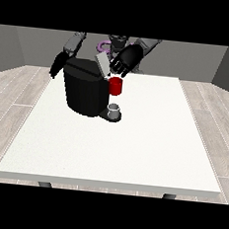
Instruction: Insert the coffee pod into the coffee machine and close the lid
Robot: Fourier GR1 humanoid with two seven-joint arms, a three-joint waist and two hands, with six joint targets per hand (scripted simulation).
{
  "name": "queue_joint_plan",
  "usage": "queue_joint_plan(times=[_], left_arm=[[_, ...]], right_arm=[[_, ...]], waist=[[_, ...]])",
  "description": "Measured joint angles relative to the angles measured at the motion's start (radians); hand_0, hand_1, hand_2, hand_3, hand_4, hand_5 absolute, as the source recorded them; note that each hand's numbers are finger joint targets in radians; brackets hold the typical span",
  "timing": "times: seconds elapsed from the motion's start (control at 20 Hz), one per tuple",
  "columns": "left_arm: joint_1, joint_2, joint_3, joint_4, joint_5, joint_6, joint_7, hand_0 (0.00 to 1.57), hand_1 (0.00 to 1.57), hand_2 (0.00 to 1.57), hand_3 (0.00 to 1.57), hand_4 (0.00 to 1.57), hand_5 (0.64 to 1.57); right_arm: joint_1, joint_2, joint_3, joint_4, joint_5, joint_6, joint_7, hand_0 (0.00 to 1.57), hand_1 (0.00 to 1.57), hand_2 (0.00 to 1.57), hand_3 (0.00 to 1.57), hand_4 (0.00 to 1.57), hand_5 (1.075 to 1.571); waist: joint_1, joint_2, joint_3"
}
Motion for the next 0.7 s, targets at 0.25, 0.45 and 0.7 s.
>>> queue_joint_plan(times=[0.25,0.45,0.7], left_arm=[[-0.003,-0.004,-0.008,0.01,-0.007,0.004,-0.019,1.26,1.26,1.29,1.23,0.43,1.571],[0.003,0.0,-0.004,0.03,-0.008,0.006,-0.03,1.21,1.21,1.25,1.22,0.43,1.571],[-0.002,0.006,0.0,0.047,-0.012,0.007,-0.037,1.2,1.2,1.25,1.2,0.42,1.571]], right_arm=[[-0.003,-0.003,-0.014,0.012,-0.008,-0.001,-0.013,0.0,0.0,0.0,0.0,0.03,1.571],[0.004,-0.013,-0.012,0.007,-0.009,0.011,-0.008,0.0,0.0,0.0,0.0,0.17,1.571],[-0.005,-0.02,-0.02,0.001,-0.016,0.018,-0.003,0.0,0.0,0.0,0.0,0.0,1.571]], waist=[[0.007,0.017,0.0003],[-0.001,0.016,0.0002],[-0.008,0.025,-0.0003]])
